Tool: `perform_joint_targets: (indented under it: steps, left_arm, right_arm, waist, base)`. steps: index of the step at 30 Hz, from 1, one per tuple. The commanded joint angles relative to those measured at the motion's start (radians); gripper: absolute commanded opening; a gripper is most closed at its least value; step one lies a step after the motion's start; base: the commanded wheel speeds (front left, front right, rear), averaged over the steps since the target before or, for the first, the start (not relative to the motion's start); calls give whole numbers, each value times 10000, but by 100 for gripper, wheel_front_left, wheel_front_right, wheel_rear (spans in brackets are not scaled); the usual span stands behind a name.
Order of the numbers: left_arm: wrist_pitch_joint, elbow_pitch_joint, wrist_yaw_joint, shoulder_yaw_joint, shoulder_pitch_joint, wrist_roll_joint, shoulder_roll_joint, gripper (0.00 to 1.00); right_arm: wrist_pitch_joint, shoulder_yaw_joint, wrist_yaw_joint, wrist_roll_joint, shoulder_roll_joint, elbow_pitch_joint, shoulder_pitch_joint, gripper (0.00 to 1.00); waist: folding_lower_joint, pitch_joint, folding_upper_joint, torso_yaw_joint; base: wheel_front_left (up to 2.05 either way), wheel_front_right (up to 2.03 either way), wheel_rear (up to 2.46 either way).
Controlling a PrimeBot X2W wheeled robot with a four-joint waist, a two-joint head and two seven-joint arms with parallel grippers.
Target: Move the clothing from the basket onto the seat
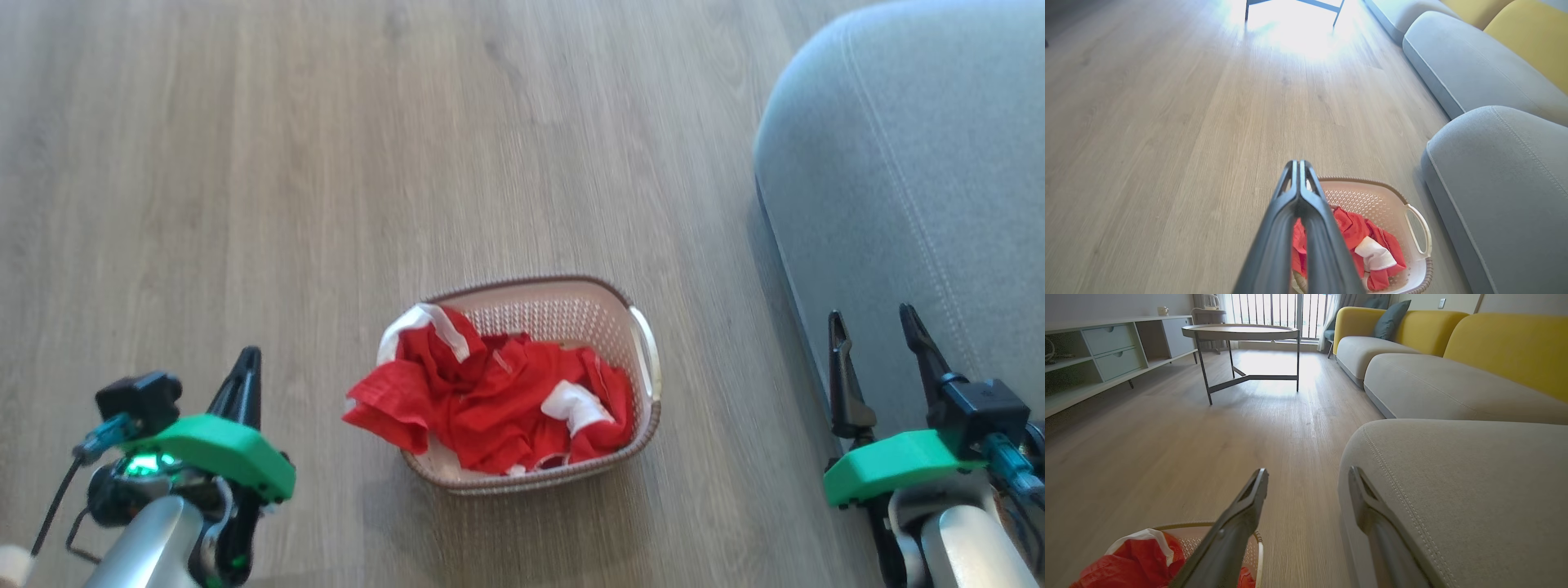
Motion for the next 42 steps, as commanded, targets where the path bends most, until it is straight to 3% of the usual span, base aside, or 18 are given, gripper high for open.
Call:
perform_joint_targets:
  steps: [1, 2, 4, 5, 6, 7, 8, 16, 32, 37, 42]
  left_arm:
    - [-96, -443, 116, 519, -150, 130, 427, 0]
    - [-96, -675, 198, 641, -1, 226, 472, 4]
    - [-96, -1126, 339, 945, 298, 403, 527, 41]
    - [-96, -1319, 394, 1063, 448, 518, 551, 51]
    - [-96, -1504, 457, 1176, 590, 631, 554, 80]
    - [-96, -1662, 525, 1265, 733, 750, 550, 93]
    - [-96, -1807, 580, 1339, 872, 865, 536, 100]
    - [-97, -2948, 747, 2144, 1780, 1576, 337, 100]
    - [-96, -3309, 584, 2786, 2328, 1948, 226, 100]
    - [-22, -3345, 490, 2599, 2082, 1999, 214, 100]
    - [147, -3355, 306, 2302, 1313, 2132, 184, 100]
  right_arm:
    - [-120, 264, 71, 75, -221, -290, -63, 100]
    - [-120, 285, 71, 77, -253, -298, -30, 100]
    - [-120, 329, 71, 79, -317, -306, 30, 100]
    - [-120, 337, 71, 87, -345, -308, 63, 100]
    - [-120, 344, 71, 93, -377, -310, 104, 100]
    - [-120, 345, 71, 100, -407, -304, 157, 100]
    - [-120, 342, 71, 109, -440, -297, 220, 100]
    - [-120, 335, 71, 131, -631, -381, 544, 100]
    - [-120, 463, 71, 83, -719, -487, 468, 100]
    - [-120, 476, 71, 62, -687, -634, 331, 100]
    - [-120, 352, 71, -43, -542, -939, -94, 100]
  waist:
    - [1, -378, -1, 187]
    - [1, -462, -1, 207]
    - [1, -607, -1, 242]
    - [1, -689, -1, 266]
    - [1, -771, -1, 291]
    - [1, -860, -1, 319]
    - [1, -949, -1, 350]
    - [1, -1307, -1, 548]
    - [1, -1249, -1, 654]
    - [1, -688, -1, 640]
    - [1, 538, -1, 591]
  base:
    - [0, 0, 0]
    - [0, 0, 0]
    - [0, 0, 0]
    - [0, 0, 0]
    - [0, 0, 0]
    - [0, 0, 0]
    - [0, 0, 0]
    - [0, 0, 0]
    - [0, 0, 0]
    - [0, 0, 0]
    - [0, 0, 0]
